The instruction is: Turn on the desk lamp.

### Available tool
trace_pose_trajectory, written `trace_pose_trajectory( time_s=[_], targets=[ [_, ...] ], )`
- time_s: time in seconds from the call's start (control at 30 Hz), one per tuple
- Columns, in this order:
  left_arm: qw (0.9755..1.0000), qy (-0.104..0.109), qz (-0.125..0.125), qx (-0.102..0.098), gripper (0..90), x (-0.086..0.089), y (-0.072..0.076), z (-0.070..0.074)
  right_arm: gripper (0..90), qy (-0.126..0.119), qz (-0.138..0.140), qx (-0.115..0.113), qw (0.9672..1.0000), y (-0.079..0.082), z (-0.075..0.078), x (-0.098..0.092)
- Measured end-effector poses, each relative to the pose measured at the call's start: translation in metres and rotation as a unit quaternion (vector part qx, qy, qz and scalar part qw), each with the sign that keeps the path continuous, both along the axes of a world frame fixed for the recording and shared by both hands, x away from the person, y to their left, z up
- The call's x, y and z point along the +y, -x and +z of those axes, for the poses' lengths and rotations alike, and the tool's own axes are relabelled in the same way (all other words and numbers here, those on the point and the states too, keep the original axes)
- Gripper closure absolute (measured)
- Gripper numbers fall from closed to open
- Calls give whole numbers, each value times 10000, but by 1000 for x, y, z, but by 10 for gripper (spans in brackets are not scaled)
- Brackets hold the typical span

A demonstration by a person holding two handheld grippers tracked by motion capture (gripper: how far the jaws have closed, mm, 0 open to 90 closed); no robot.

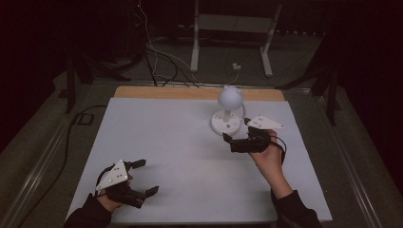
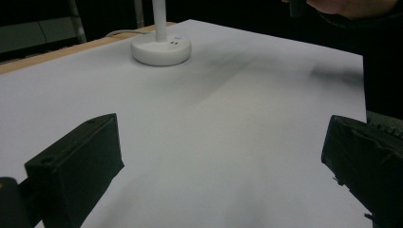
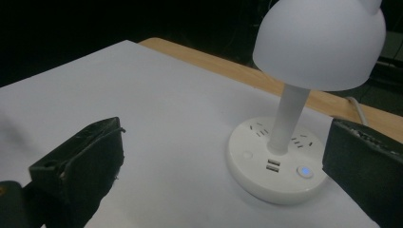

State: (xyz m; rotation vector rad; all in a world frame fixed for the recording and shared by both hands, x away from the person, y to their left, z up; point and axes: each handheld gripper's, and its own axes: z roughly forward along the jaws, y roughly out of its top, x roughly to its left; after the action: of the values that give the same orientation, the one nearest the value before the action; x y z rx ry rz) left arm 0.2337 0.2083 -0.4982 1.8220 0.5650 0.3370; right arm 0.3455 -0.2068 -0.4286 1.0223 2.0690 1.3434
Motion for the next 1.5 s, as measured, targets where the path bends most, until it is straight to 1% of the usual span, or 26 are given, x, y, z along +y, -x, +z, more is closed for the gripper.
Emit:
trace_pose_trajectory(
  time_s=[0.07,0.17,0.3,0.4,0.43,0.5,0.57,0.7,0.77,0.83,0.93,0.97,1.0,1.03,1.07,1.1,1.17,1.2,1.23,1.27,1.3,1.33,1.4,1.43,1.47,1.5],
  targets=[
    [10000,37,7,-16,3,0,0,0,0,34,-107,-17,9999,-5,-1,3],
    [10000,13,-10,-4,3,0,0,0,0,2,-186,20,9998,-12,-4,6],
    [10000,44,-17,4,2,0,0,0,0,28,-170,126,9998,-20,-6,11],
    [10000,37,-13,3,3,0,0,0,0,18,-168,123,9998,-26,-7,14],
    [10000,49,-15,-4,3,0,0,0,0,14,-173,81,9998,-27,-8,15],
    [10000,43,-11,8,3,0,0,0,0,48,-201,138,9997,-31,-9,18],
    [10000,24,-7,12,3,0,0,0,0,8,-437,202,9988,-35,-10,21],
    [10000,43,-16,21,3,0,-1,0,0,-9,-588,310,9978,-40,-13,25],
    [10000,27,-15,17,3,0,-1,0,0,-70,-645,293,9975,-42,-15,27],
    [10000,30,-14,18,3,0,-1,0,0,-17,-653,214,9976,-43,-17,30],
    [10000,58,12,45,3,0,0,1,3,13,-788,76,9969,-44,-21,34],
    [10000,48,15,46,3,0,0,1,3,13,-788,76,9969,-44,-21,34],
    [10000,34,13,53,3,0,0,1,71,59,-898,115,9959,-45,-23,36],
    [10000,55,5,59,3,0,0,1,75,50,-905,120,9958,-45,-24,37],
    [10000,55,5,59,3,0,0,1,109,91,-911,168,9957,-46,-25,37],
    [10000,57,9,61,3,0,0,1,146,158,-993,190,9947,-47,-26,39],
    [10000,44,1,59,3,0,-1,1,154,165,-1046,156,9943,-47,-27,39],
    [10000,29,6,68,3,0,0,1,229,165,-1112,171,9935,-49,-29,40],
    [10000,28,2,62,3,0,0,1,255,185,-1175,127,9928,-49,-30,40],
    [10000,38,-2,64,3,0,0,1,308,194,-1222,127,9922,-51,-30,40],
    [10000,44,0,79,3,0,0,1,308,194,-1222,127,9922,-51,-30,40],
    [9999,51,-2,111,3,0,0,1,432,152,-1342,212,9906,-53,-32,39],
    [9999,45,-4,129,2,0,-1,1,500,146,-1396,282,9897,-56,-34,39],
    [9999,52,-4,125,3,0,-1,1,525,161,-1418,269,9894,-56,-35,39],
    [9999,72,-6,122,3,0,-1,1,525,161,-1418,269,9894,-56,-35,39],
    [9999,82,-5,125,3,0,-1,1,577,223,-1450,291,9888,-58,-37,40]
  ],
)
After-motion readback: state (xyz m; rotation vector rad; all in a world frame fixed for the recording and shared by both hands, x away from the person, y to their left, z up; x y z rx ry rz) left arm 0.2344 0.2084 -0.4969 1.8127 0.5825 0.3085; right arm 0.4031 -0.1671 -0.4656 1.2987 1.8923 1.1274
